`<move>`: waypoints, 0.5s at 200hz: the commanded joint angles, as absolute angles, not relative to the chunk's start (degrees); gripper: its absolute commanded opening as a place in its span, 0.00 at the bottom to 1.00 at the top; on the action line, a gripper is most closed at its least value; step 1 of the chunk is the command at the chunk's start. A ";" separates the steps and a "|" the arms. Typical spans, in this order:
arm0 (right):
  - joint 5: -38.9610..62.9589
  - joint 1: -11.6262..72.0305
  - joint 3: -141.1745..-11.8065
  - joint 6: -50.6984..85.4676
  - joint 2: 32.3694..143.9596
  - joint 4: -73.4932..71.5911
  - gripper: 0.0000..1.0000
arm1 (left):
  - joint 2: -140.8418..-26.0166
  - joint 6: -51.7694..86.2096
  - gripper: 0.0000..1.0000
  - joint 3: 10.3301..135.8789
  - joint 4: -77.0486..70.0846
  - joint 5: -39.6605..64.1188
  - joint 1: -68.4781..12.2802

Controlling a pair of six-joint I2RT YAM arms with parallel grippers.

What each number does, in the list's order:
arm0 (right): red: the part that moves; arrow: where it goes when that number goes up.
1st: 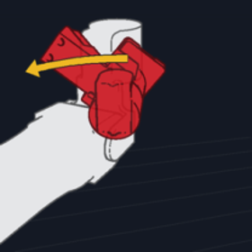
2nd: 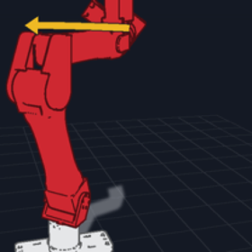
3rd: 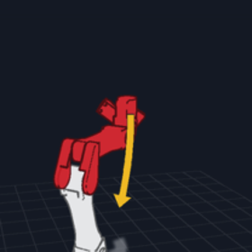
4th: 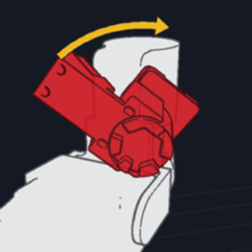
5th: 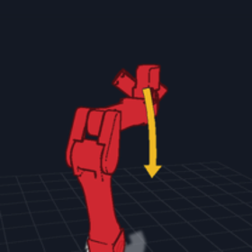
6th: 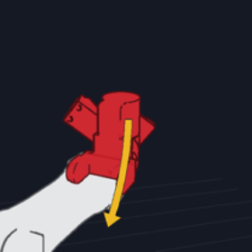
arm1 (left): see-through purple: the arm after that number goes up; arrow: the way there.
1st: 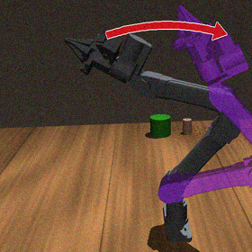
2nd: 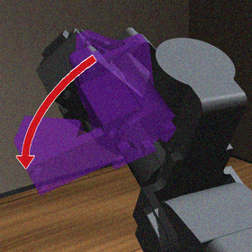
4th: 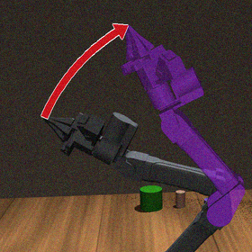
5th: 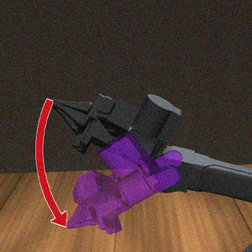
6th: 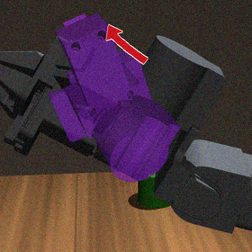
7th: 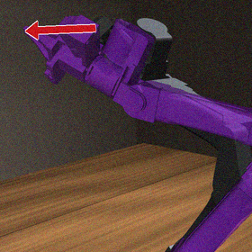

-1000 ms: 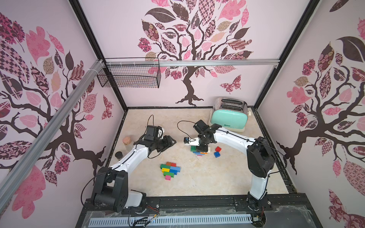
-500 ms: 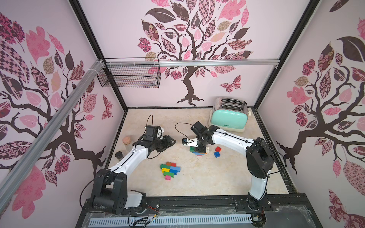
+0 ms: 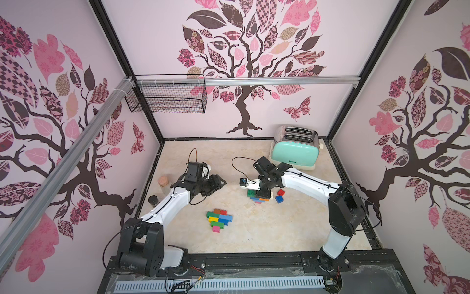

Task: Assemble a heart with lego
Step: Assemble the lego brick with the lego brick.

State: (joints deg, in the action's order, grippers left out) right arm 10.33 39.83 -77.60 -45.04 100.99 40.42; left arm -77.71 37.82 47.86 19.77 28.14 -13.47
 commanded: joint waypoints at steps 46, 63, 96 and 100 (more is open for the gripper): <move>10.27 43.67 -78.63 -40.32 100.74 40.05 0.29 | -75.41 37.97 0.57 47.50 20.82 25.95 -13.23; 8.99 45.27 -77.89 -39.48 100.98 39.92 0.30 | -75.45 37.84 0.57 47.65 21.00 25.73 -13.11; 5.28 47.57 -76.45 -38.32 101.65 38.77 0.31 | -75.19 37.72 0.57 47.56 21.13 25.63 -13.02; 5.04 47.78 -76.36 -38.33 101.81 38.72 0.31 | -75.18 37.75 0.57 47.47 21.03 25.72 -13.01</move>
